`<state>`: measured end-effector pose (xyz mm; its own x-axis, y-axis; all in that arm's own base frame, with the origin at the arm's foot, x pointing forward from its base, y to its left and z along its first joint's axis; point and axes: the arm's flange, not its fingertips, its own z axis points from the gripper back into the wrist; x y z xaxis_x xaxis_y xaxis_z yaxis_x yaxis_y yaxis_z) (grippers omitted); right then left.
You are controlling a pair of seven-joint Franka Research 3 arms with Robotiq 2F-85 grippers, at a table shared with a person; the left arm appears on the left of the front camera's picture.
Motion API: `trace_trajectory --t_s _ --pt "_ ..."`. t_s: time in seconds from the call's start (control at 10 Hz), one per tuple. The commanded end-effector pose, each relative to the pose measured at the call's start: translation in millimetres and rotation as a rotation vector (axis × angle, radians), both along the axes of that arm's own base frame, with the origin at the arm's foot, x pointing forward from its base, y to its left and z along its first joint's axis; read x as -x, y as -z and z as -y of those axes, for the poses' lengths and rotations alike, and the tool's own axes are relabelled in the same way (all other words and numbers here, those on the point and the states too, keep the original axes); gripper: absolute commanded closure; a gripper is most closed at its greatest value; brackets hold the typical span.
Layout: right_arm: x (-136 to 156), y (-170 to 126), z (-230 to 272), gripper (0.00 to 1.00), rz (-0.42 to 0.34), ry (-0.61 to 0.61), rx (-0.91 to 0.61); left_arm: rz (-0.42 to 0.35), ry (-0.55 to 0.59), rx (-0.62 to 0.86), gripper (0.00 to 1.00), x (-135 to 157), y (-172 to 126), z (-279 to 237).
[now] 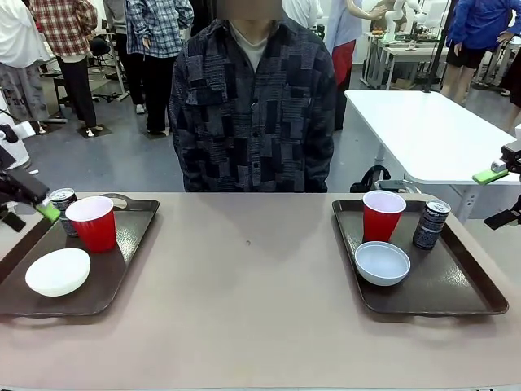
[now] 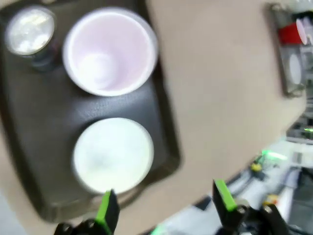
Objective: Prepare tableware on both trays.
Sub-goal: Pick up a Picnic Bowl from the table and place it on a Handle tray.
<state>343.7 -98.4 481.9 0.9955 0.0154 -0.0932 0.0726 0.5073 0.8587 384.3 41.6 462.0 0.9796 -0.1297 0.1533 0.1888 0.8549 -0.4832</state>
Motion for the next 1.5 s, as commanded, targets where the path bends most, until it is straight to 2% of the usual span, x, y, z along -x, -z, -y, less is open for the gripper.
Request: trace_trajectory --t_s 0.0,0.1,0.4,0.8,0.9,1.0,1.4 --pt "-1.7 -0.7 -0.8 0.01 0.006 -0.003 -0.001 -0.107 0.008 0.295 0.00 -16.3 -18.7 -23.8" --pt "-1.7 -0.7 -0.8 0.01 0.006 -0.003 -0.001 -0.130 -0.002 0.332 0.00 -19.9 -25.4 -36.7" --pt "-1.7 -0.7 -0.8 0.01 0.006 -0.003 -0.001 -0.080 -0.070 0.417 0.00 -25.9 -37.8 -83.1" --pt "-1.7 -0.7 -0.8 0.01 0.006 -0.003 -0.001 -0.046 -0.143 0.479 0.00 -21.5 -34.9 -150.4" --pt "-1.7 -0.7 -0.8 0.01 0.006 -0.003 -0.001 -0.044 -0.110 0.422 0.00 -18.1 -30.8 -151.6" --pt "-1.7 -0.7 -0.8 0.01 0.006 -0.003 -0.001 -0.069 -0.162 0.439 0.00 -20.0 -32.2 -144.3" --pt "-1.7 -0.7 -0.8 0.01 0.006 -0.003 -0.001 -0.069 -0.162 0.439 0.00 -20.0 -32.2 -144.3"
